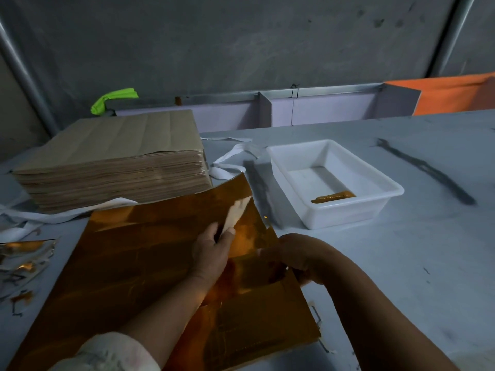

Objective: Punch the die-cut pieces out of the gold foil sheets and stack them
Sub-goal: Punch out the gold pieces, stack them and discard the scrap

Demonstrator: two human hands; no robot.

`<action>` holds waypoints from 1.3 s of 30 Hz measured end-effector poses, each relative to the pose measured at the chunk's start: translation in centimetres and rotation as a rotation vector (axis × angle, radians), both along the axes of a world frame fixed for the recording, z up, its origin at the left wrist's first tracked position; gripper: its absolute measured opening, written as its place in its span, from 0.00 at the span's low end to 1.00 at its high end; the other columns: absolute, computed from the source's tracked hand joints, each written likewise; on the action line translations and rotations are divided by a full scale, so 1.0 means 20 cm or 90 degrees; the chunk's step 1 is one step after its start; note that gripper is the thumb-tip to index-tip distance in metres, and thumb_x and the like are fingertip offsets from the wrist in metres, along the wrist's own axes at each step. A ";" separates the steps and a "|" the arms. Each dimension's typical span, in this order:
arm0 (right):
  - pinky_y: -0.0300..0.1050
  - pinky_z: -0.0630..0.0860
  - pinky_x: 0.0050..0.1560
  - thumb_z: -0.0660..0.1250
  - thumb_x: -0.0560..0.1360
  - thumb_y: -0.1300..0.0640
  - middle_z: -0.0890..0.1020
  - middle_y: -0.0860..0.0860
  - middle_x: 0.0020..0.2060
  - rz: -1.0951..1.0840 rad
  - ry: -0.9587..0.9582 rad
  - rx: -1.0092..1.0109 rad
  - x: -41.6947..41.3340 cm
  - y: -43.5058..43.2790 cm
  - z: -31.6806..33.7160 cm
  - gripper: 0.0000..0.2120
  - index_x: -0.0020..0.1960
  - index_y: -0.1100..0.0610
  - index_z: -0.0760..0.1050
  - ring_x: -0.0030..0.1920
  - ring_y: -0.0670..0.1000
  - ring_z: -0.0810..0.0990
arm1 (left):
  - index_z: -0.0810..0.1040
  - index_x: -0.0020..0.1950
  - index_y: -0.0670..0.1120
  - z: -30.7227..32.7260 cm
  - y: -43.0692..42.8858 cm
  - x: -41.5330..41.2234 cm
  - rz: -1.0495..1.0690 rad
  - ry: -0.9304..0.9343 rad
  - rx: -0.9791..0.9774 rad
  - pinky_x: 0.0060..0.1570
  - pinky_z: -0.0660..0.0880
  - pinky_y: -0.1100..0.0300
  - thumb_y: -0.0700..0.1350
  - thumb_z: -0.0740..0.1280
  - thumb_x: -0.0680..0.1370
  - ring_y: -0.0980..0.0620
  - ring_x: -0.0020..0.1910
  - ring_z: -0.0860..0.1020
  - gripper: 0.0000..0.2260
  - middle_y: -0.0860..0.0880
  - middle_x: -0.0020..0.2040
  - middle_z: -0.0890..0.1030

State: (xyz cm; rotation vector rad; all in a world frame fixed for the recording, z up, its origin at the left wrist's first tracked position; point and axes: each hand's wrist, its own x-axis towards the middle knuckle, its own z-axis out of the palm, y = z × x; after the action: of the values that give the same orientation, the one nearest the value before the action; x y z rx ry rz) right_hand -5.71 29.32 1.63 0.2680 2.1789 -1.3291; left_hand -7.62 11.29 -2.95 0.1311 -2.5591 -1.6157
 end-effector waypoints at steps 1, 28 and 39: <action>0.41 0.79 0.30 0.70 0.76 0.46 0.85 0.55 0.44 0.004 0.001 0.002 0.01 0.00 0.00 0.17 0.57 0.57 0.76 0.38 0.52 0.85 | 0.75 0.64 0.53 0.01 -0.01 0.00 -0.045 -0.023 -0.009 0.45 0.73 0.62 0.50 0.65 0.80 0.54 0.53 0.78 0.13 0.54 0.55 0.79; 0.60 0.77 0.63 0.65 0.72 0.73 0.80 0.64 0.57 0.006 -0.021 -0.077 0.11 0.06 -0.06 0.19 0.61 0.63 0.74 0.58 0.65 0.80 | 0.51 0.79 0.58 -0.14 -0.25 0.46 -0.107 0.052 -0.573 0.71 0.36 0.61 0.55 0.42 0.84 0.65 0.71 0.40 0.22 0.57 0.80 0.50; 0.46 0.75 0.41 0.64 0.75 0.71 0.80 0.56 0.39 -0.041 -0.032 -0.272 0.16 0.15 -0.11 0.11 0.54 0.61 0.76 0.40 0.54 0.80 | 0.54 0.79 0.57 -0.12 -0.25 0.46 -0.112 0.045 -0.570 0.71 0.37 0.60 0.53 0.44 0.84 0.60 0.77 0.45 0.22 0.57 0.80 0.51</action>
State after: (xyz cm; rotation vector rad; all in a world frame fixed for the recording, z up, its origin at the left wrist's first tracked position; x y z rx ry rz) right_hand -2.52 32.35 -0.49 0.2008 1.8012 -1.7598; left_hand 1.59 6.35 -5.39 -0.2285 -3.0053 -0.3633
